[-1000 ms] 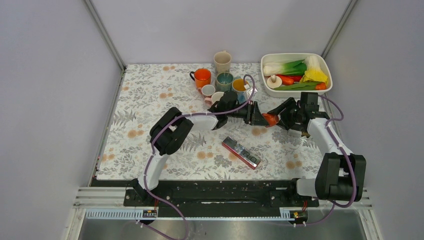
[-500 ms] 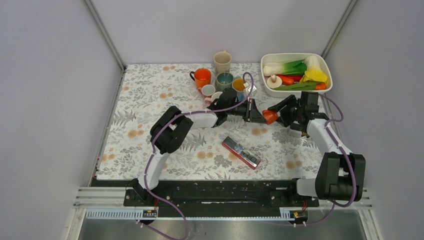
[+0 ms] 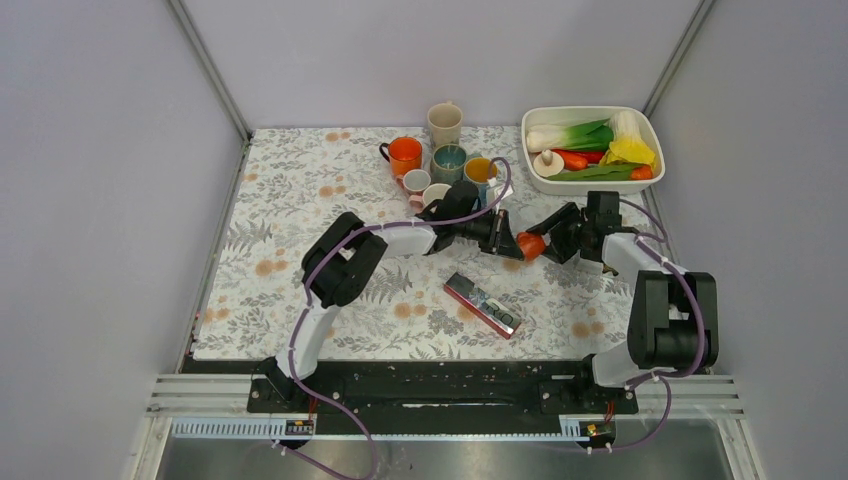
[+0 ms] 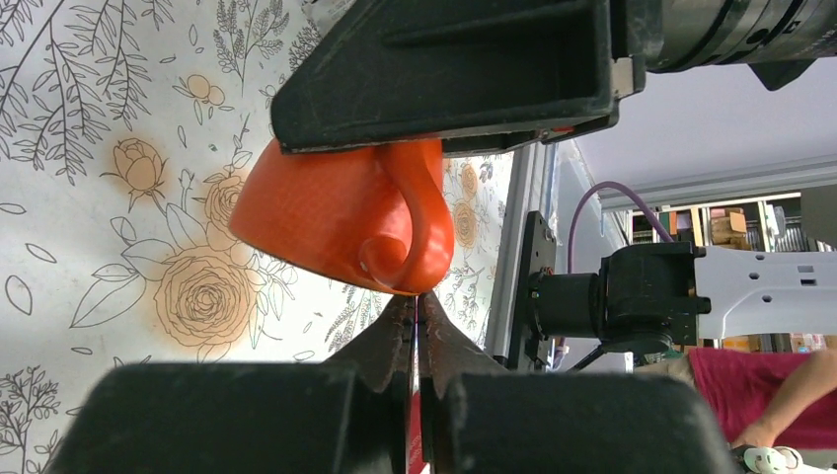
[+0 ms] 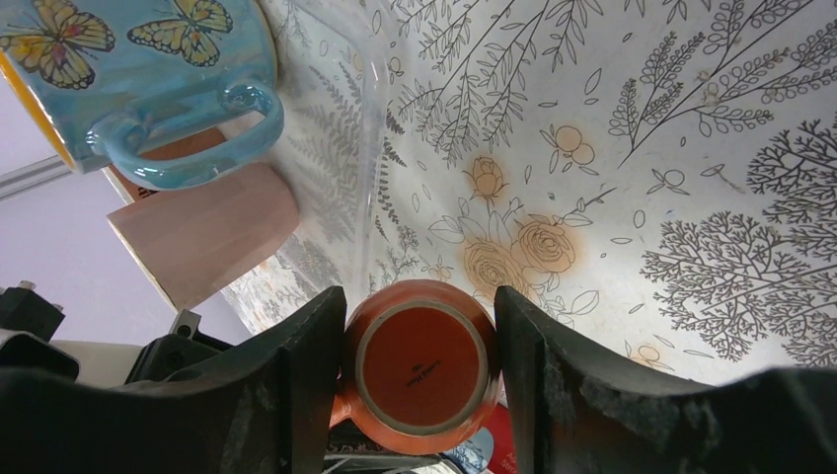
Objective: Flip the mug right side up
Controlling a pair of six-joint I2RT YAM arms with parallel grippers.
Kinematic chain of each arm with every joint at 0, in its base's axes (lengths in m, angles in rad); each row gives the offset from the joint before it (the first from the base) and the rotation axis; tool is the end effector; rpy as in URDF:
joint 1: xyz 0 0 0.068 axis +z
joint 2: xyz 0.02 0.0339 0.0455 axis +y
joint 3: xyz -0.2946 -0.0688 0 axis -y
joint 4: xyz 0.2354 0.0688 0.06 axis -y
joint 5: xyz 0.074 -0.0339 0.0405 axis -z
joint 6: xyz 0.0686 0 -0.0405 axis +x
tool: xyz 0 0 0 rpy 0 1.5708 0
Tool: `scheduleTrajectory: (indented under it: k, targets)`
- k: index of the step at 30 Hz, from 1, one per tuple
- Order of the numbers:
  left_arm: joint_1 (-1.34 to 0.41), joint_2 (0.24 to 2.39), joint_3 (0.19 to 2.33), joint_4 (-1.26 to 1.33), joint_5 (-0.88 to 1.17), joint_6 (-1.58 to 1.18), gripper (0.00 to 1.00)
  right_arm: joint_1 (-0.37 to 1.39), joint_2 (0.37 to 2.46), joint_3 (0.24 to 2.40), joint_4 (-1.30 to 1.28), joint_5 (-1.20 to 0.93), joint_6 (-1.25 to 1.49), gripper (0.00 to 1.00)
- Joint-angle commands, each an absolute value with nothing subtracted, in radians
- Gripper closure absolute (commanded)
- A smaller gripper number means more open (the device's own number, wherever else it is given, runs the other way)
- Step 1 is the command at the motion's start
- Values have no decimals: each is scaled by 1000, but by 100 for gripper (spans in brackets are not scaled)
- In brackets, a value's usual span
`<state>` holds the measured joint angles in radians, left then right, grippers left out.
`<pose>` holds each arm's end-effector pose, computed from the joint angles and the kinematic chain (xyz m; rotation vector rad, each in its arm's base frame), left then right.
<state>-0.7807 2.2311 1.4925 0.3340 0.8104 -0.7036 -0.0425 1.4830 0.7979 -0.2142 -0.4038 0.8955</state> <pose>0.3392 -0.4059 0.1843 0.7079 2.1777 -1.6788 0.3006 0.0142 0.1972 0.9957 2.3702 0.8481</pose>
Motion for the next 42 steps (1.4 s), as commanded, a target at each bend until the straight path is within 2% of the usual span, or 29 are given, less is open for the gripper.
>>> scheduleTrajectory:
  k: [1,3,6,8,13,18,23,25,26,30,34,37,41,42]
  targets:
    - [-787,2245,1560,479,781,-690,100,-5,1505,780,-202,-479,922,55]
    - [-788,2261,1580,494,798,-713,97,-5,1509,767,-176,-481,943,58]
    - [-787,2269,1584,533,798,-740,73,-5,1510,750,-138,-488,976,60]
    - [-787,2270,1588,530,790,-744,65,-5,1510,745,-124,-489,993,61]
    - [-781,2280,1605,471,747,-732,65,25,1496,728,-85,-501,1038,62]
    - [-776,2284,1668,279,655,-615,60,42,1429,663,-37,-460,1117,65]
    - [-776,2285,1709,214,626,-554,51,68,1393,623,-24,-418,1171,66]
    - [-775,2288,1711,224,641,-552,54,85,1393,611,8,-416,1200,66]
    - [-775,2288,1708,235,650,-556,61,92,1398,609,33,-419,1208,66]
    - [-775,2282,1684,283,692,-595,100,100,1414,608,36,-417,1208,65]
    - [-766,2278,1686,267,686,-583,100,100,1408,612,8,-399,1186,53]
    - [-767,2275,1720,139,662,-484,100,99,1419,633,-57,-378,1147,38]
    - [-772,2262,1787,-81,590,-266,100,99,1409,698,-181,-303,1054,10]
    - [-774,2258,1812,-139,577,-210,100,99,1405,714,-205,-290,1036,8]
